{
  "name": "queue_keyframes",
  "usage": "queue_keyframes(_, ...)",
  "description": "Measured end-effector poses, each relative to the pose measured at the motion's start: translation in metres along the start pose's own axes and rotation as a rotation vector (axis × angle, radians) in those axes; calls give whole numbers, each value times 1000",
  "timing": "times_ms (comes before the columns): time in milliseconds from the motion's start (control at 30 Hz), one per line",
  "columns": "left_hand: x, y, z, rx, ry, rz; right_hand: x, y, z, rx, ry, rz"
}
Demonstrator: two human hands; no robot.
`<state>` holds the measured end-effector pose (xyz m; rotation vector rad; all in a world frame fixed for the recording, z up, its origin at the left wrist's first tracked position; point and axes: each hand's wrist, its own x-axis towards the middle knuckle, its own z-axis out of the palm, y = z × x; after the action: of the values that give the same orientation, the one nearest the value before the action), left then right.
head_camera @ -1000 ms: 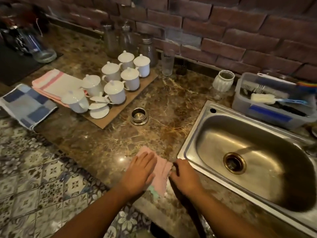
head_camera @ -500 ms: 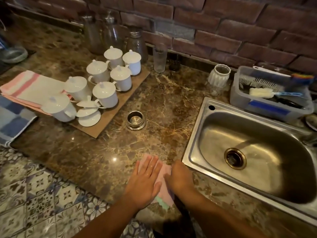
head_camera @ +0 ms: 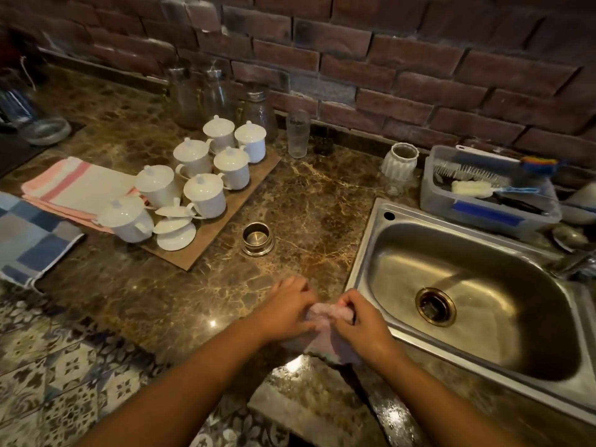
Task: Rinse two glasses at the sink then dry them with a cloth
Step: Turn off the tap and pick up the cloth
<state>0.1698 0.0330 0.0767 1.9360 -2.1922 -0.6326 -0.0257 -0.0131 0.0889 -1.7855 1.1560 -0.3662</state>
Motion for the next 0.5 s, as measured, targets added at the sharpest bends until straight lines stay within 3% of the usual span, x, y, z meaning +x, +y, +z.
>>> queue_keyframes(133, 17, 29, -36, -236, 17, 62, -19, -16, -55, 10, 74, -89)
queue_keyframes(267, 33, 82, -83, -543, -104, 72, -47, -31, -118, 138, 118, -98)
queue_keyframes(500, 55, 213, -153, -950, -339, 239, -109, -35, -204, 1431, -126, -59)
